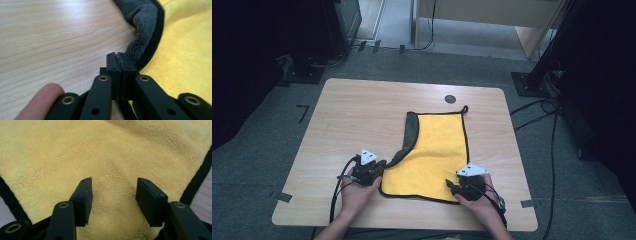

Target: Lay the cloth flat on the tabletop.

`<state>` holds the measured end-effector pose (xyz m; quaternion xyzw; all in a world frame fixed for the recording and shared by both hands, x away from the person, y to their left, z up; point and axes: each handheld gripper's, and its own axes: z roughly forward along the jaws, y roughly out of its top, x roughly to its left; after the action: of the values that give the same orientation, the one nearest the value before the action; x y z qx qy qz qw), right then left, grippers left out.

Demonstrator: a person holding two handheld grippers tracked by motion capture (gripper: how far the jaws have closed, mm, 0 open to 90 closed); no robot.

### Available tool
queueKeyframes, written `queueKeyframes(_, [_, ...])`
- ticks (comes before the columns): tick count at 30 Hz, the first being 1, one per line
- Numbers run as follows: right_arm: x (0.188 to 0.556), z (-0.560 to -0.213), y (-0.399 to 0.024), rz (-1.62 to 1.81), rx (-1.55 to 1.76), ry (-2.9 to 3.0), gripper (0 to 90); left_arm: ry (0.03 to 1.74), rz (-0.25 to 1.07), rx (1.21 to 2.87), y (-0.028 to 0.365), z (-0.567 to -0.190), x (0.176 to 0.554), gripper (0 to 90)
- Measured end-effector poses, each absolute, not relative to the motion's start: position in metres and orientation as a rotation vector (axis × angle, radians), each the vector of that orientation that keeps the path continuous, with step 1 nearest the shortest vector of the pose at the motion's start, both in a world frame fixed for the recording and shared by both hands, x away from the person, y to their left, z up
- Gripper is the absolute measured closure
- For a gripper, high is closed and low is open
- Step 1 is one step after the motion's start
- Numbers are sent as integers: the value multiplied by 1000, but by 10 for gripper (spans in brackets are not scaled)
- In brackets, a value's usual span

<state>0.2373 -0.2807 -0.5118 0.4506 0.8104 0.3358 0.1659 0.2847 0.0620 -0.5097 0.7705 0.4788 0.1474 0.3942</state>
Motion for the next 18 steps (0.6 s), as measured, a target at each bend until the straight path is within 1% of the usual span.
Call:
queueKeyframes(2, [238, -509, -281, 937, 1278, 2329, 473, 1169, 371, 1924, 62, -503, 285, 784])
queueKeyframes(5, [243, -499, -283, 1017, 1293, 2274, 475, 1126, 391, 1892, 51, -491, 294, 716])
queueKeyframes(10, [257, -484, -281, 1079, 1297, 2168, 490, 1069, 402, 1899, 9, -481, 332, 600])
queueKeyframes(13, [269, -482, -278, 1080, 1310, 2122, 495, 1072, 421, 1907, -13, -481, 352, 571])
queueKeyframes(15, [276, -483, -277, 1084, 1334, 2098, 497, 1101, 421, 1910, -26, -483, 366, 571])
queueKeyframes(18, [290, -486, -277, 1094, 1373, 2036, 498, 1121, 426, 1962, -40, -489, 380, 559])
